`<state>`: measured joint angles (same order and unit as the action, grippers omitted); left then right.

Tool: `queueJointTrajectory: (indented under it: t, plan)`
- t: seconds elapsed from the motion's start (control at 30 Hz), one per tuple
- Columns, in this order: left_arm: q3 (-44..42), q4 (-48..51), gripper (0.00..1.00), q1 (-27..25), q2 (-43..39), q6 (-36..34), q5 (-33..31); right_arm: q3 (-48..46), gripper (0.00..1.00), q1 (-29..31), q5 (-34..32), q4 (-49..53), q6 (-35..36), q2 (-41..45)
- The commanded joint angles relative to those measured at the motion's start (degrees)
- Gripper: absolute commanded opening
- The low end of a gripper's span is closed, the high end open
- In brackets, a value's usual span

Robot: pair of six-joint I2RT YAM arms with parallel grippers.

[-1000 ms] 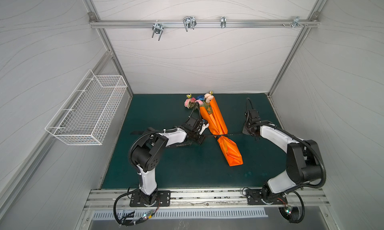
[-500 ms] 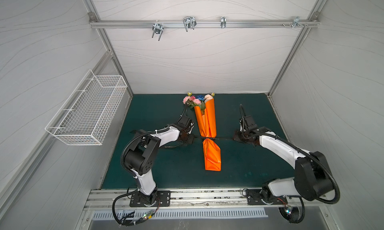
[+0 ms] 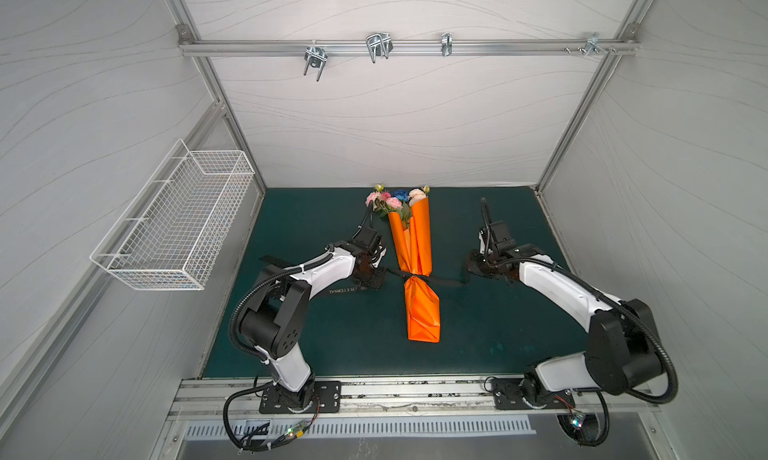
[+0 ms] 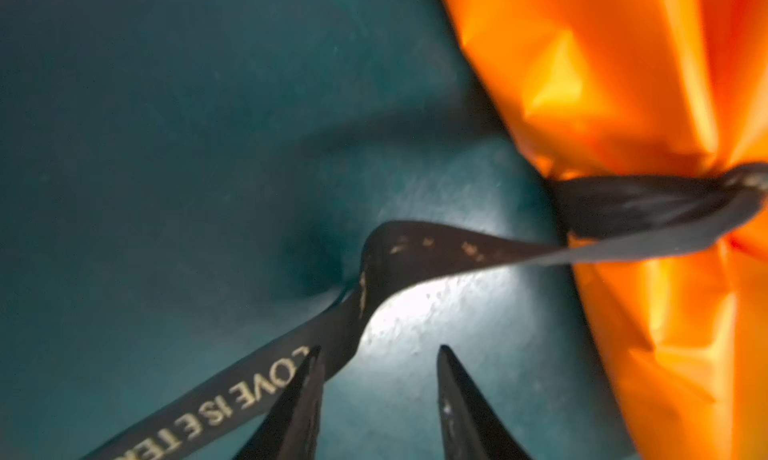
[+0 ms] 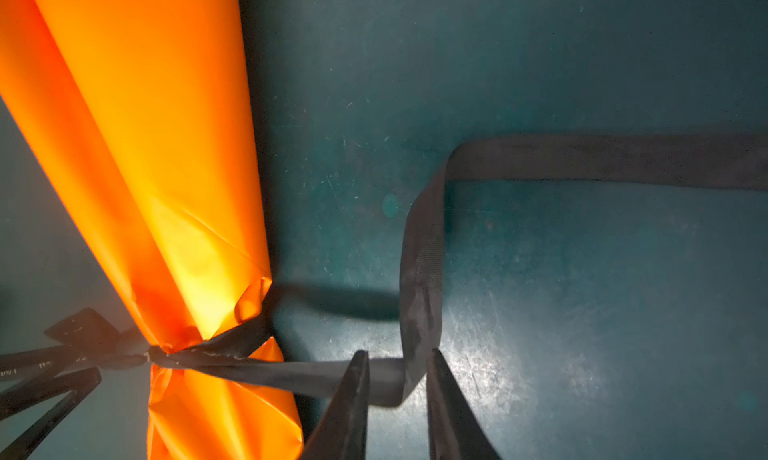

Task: Tie the bouquet of fake flowers

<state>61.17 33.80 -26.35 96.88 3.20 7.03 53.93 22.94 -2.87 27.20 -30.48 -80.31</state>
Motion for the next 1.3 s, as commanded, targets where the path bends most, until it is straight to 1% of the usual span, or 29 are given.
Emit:
queueJointTrajectory:
  t: [0.0, 0.13, 0.2, 0.27, 0.33, 0.47, 0.53, 0.57, 0.6, 0.63, 0.67, 0.73, 0.83, 0.9, 1.07, 1.13, 1.2, 1.27]
  plan:
    - [3.85, 8.43, 0.62, -0.02, -0.04, -4.48, -3.82, 0.05, 0.30, -0.22, -0.03, 1.21, 1.25, 3.64]
    - [5.96, 14.41, 0.65, -0.19, 1.58, -10.54, -8.74, -0.35, 0.34, -0.26, -1.34, -0.13, 2.34, 7.44]
    - [5.00, 12.79, 0.66, -1.18, 1.84, -14.21, -9.14, -0.61, 0.36, -0.24, -1.91, -0.87, 2.94, 9.39]
    - [3.25, 9.17, 0.66, -1.52, 1.61, -16.04, -9.01, -0.67, 0.37, -0.31, -2.20, -1.10, 3.56, 10.64]
    - [2.10, 7.42, 0.66, -1.60, 2.20, -17.17, -9.13, -0.56, 0.37, -0.44, -2.18, -0.97, 4.08, 11.67]
    - [2.79, 6.95, 0.66, -1.53, 5.99, -17.82, -11.91, -1.34, 0.39, -0.44, -2.19, -1.74, 4.02, 13.61]
    - [3.66, 7.56, 0.61, -1.51, 8.24, -17.29, -14.20, -1.53, 0.42, -0.49, -1.66, -2.30, 4.02, 14.10]
    - [4.22, 8.12, 0.55, -1.45, 9.39, -17.05, -15.46, -1.52, 0.43, -0.45, -1.18, -2.67, 4.26, 14.29]
    - [4.76, 8.53, 0.47, -1.41, 10.38, -16.98, -16.10, -1.50, 0.46, -0.43, -0.61, -2.96, 4.55, 14.38]
    - [5.04, 8.57, 0.34, -1.41, 10.89, -16.93, -16.41, -1.63, 0.48, -0.44, 0.14, -3.44, 5.02, 14.57]
    - [5.27, 8.54, 0.19, -1.42, 11.30, -16.84, -16.55, -1.83, 0.49, -0.27, 0.81, -4.04, 5.62, 14.64]
    - [5.52, 7.71, 0.00, -1.41, 10.71, -16.65, -15.60, -2.43, 0.49, -0.10, 4.03, -6.28, 7.89, 14.66]
    - [6.06, 6.14, 0.00, -1.35, 7.98, -16.30, -14.68, -3.00, 0.44, 1.52, 9.83, -10.01, 12.65, 13.79]
    - [6.33, 4.28, 0.00, -1.37, 5.40, -15.89, -14.05, -2.99, 0.43, 3.69, 11.39, -12.03, 14.58, 12.97]
    - [6.00, -1.20, 0.00, -1.41, -1.03, -14.10, -11.72, -3.05, 0.45, 8.99, 13.06, -18.93, 18.89, 9.37]
    - [5.65, -2.73, 0.00, -1.35, -3.09, -13.32, -10.66, -2.66, 0.46, 11.17, 13.23, -20.99, 21.21, 7.40]
    - [5.81, -3.15, 0.00, -1.39, -4.55, -13.25, -10.31, -2.52, 0.56, 13.58, 12.36, -23.11, 23.84, 5.85]
    - [6.04, -3.80, 0.00, -1.36, -5.64, -13.48, -9.56, -2.60, 0.59, 15.91, 10.66, -25.74, 27.57, 4.23]
